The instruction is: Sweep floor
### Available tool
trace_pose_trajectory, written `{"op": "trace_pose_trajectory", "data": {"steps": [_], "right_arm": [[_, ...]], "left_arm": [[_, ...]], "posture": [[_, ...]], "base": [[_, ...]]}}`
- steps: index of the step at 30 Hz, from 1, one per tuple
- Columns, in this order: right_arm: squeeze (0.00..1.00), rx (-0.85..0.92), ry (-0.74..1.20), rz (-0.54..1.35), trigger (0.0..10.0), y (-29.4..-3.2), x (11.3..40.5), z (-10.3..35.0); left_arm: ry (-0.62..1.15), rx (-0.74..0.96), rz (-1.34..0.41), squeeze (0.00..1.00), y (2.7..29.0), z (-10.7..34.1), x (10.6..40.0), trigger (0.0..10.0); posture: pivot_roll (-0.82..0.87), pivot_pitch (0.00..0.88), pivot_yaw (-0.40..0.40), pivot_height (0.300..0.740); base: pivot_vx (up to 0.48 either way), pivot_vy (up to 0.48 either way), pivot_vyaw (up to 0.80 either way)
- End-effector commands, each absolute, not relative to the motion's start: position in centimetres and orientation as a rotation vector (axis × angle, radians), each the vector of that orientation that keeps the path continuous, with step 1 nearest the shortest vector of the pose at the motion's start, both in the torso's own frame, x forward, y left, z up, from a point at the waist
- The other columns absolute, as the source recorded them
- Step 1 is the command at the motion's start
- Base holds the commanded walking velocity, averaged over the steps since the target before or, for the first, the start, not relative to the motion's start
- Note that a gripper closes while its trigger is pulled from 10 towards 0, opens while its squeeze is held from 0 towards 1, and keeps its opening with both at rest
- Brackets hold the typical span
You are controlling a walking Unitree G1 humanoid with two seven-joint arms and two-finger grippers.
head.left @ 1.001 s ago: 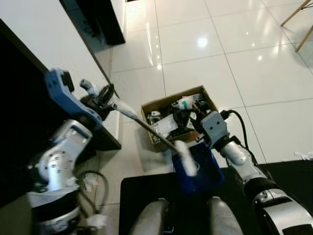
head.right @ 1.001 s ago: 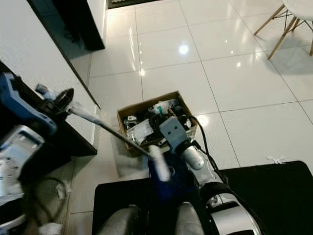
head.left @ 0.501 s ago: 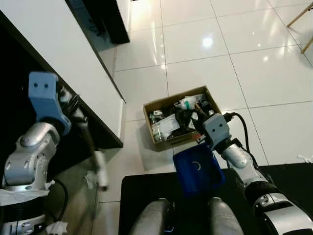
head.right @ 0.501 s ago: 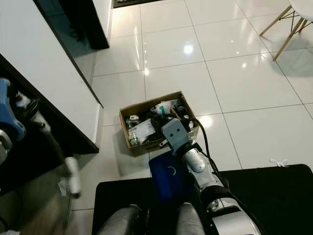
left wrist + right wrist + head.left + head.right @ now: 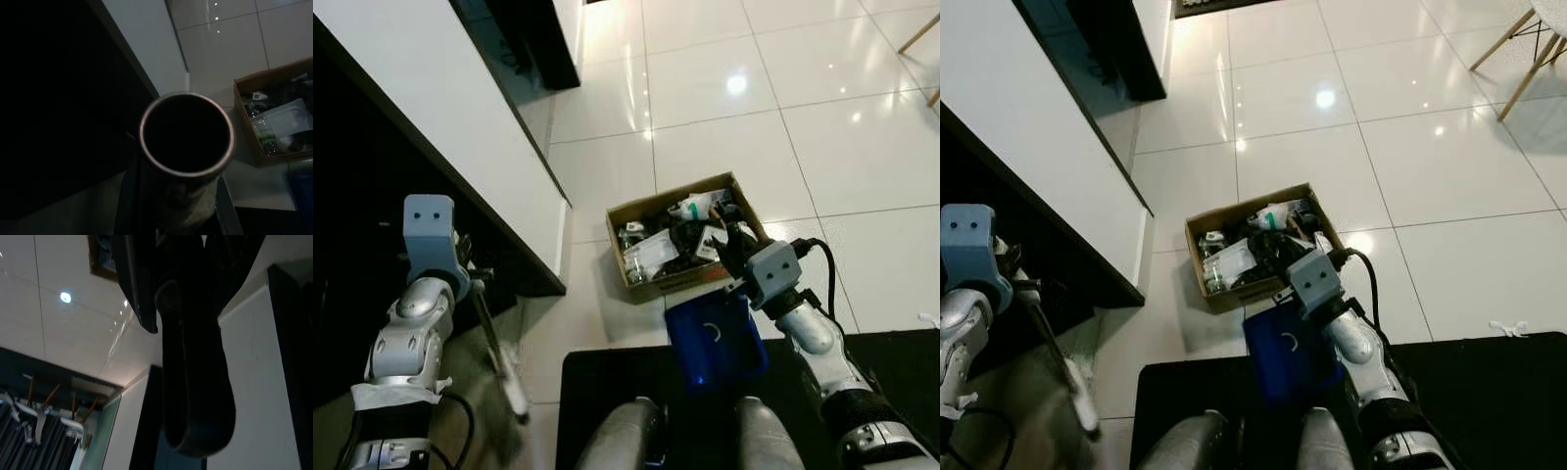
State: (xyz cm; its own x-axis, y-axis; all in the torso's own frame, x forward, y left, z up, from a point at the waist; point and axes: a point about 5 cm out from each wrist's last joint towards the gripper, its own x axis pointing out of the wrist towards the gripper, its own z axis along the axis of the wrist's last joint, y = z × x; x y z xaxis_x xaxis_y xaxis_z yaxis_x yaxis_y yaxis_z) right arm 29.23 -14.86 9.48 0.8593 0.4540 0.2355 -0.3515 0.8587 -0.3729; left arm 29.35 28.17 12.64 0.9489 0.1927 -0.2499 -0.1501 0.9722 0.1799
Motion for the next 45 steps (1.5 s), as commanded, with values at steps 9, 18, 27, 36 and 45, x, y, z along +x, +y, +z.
{"op": "trace_pose_trajectory", "data": {"steps": [9,18,27,36,45], "right_arm": [[0.00,-0.296,-0.442,0.400,10.0,-15.4,28.6,12.8],[0.00,-0.138,-0.502,0.375,10.0,-15.5,28.9,17.0],[0.00,-0.042,-0.578,0.389,10.0,-15.1,29.4,20.8],[0.00,-0.017,-0.703,0.365,10.0,-15.9,29.9,25.7],[0.00,-0.139,-0.818,0.320,10.0,-16.5,31.7,29.3]], "left_arm": [[0.221,0.242,0.178,0.00,28.1,13.1,30.6,10.0],[0.205,0.234,0.172,0.00,27.4,12.4,31.0,10.0],[0.209,0.233,0.184,0.00,27.6,11.8,30.8,10.0],[0.211,0.234,0.183,0.00,27.3,11.4,30.9,10.0],[0.207,0.231,0.180,0.00,26.8,11.1,30.9,10.0]], "posture": [[0.01,0.132,0.241,0.740],[0.01,0.125,0.222,0.740],[0.02,0.115,0.210,0.740],[0.02,0.113,0.202,0.740],[0.03,0.105,0.188,0.740]], "base": [[0.000,0.000,0.00],[0.000,0.000,0.00],[0.000,0.000,0.00],[0.000,0.000,0.00],[0.000,0.000,0.00]]}}
